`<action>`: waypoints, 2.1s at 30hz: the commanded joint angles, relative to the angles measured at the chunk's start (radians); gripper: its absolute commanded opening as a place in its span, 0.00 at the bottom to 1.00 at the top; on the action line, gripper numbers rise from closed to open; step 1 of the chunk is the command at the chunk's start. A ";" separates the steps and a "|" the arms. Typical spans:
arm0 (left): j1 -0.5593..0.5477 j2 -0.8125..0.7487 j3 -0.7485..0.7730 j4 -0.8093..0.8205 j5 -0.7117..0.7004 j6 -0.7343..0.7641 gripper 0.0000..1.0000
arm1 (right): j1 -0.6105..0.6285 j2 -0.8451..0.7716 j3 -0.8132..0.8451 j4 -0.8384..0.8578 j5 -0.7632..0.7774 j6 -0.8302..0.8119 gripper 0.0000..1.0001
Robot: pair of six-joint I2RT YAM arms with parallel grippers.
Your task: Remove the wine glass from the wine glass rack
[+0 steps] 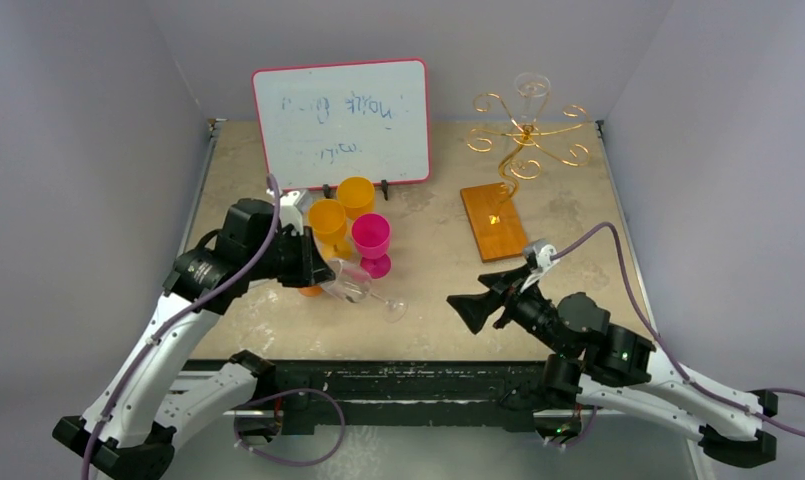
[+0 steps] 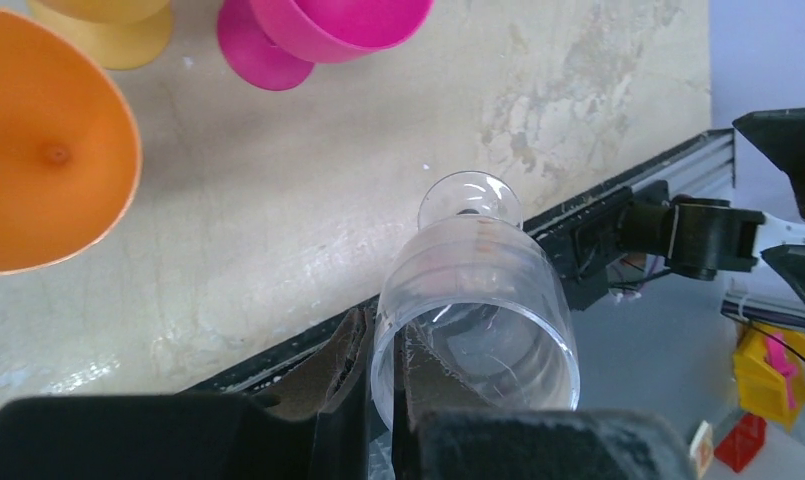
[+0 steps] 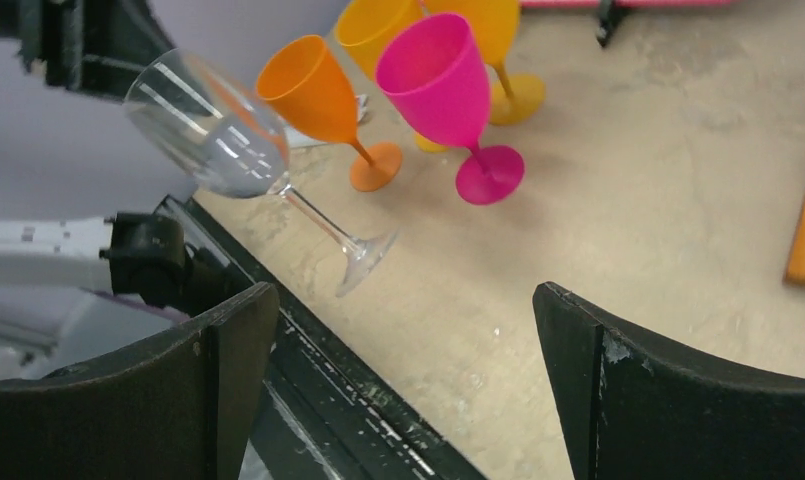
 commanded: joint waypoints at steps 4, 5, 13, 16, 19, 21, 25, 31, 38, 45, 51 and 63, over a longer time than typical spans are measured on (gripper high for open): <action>-0.136 0.026 0.014 0.019 -0.250 -0.074 0.00 | 0.001 0.008 0.062 -0.307 0.281 0.472 1.00; -0.197 0.042 0.011 0.034 -0.300 -0.101 0.00 | 0.002 0.001 0.058 -0.324 0.291 0.507 1.00; -0.590 0.241 0.159 0.017 -0.709 -0.223 0.00 | 0.001 -0.019 0.051 -0.423 0.295 0.660 1.00; -0.688 0.315 0.191 -0.005 -0.878 -0.250 0.00 | 0.002 -0.007 0.056 -0.434 0.292 0.678 1.00; -0.758 0.349 0.190 -0.012 -1.031 -0.288 0.00 | 0.001 0.019 0.050 -0.436 0.298 0.688 1.00; -0.770 0.355 0.170 0.003 -1.115 -0.315 0.00 | 0.001 0.044 0.049 -0.439 0.296 0.698 1.00; -0.770 0.369 0.140 0.021 -1.211 -0.359 0.00 | 0.002 0.093 0.052 -0.415 0.275 0.655 1.00; -0.769 0.389 0.138 -0.115 -1.258 -0.438 0.00 | 0.002 0.132 0.065 -0.424 0.276 0.657 1.00; -0.726 0.307 0.047 -0.177 -1.250 -0.515 0.00 | 0.002 0.124 0.051 -0.411 0.273 0.647 1.00; -0.595 0.259 -0.009 -0.064 -1.157 -0.420 0.00 | 0.001 0.098 0.061 -0.420 0.282 0.648 1.00; -0.525 0.307 -0.015 -0.042 -1.109 -0.376 0.00 | 0.002 0.059 0.047 -0.432 0.279 0.682 1.00; -0.442 0.337 -0.044 0.009 -1.045 -0.364 0.03 | 0.002 0.036 0.036 -0.442 0.279 0.713 1.00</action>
